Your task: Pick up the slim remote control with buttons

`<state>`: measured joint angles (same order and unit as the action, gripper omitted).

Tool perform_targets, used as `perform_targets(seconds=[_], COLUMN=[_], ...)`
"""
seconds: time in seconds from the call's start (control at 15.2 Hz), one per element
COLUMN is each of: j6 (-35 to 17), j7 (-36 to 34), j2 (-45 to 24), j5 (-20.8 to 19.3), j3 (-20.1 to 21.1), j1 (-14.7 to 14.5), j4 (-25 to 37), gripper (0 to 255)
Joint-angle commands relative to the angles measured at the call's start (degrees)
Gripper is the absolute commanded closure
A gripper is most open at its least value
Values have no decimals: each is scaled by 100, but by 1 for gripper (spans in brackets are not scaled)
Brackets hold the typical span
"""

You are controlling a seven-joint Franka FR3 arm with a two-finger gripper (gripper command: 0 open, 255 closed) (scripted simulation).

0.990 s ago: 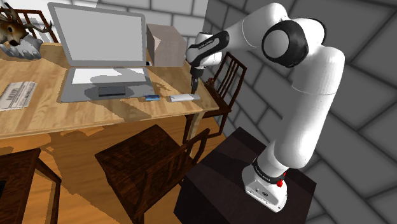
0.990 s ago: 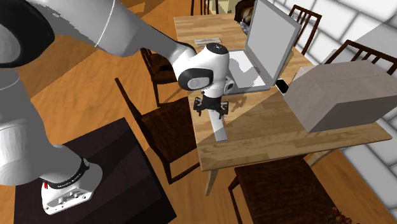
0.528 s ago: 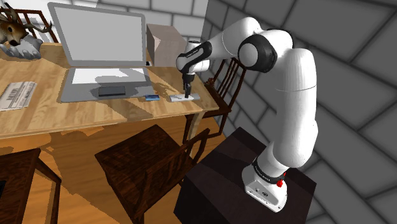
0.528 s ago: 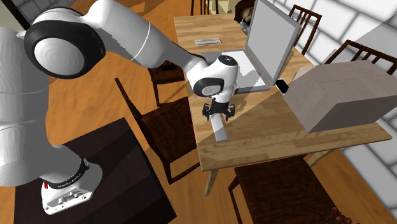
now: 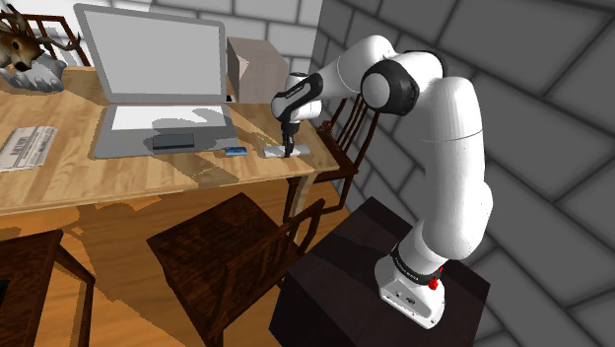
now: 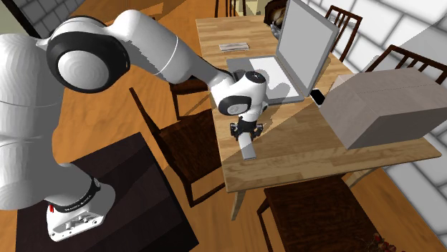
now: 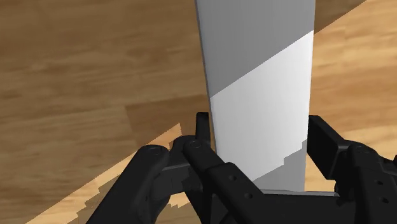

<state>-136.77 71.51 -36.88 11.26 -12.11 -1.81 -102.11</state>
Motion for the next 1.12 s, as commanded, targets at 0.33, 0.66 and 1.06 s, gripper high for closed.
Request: perform_targets(seconds=[0.33,0.66,1.06], j6=[-5,88,399], j7=[2,-19,-75], j2=[-18,88,407], j5=[4,-24,-111], j3=[3,-18,-85], j1=[3,-17,-64], j4=[11,-2,-5], gripper=[255,255,255])
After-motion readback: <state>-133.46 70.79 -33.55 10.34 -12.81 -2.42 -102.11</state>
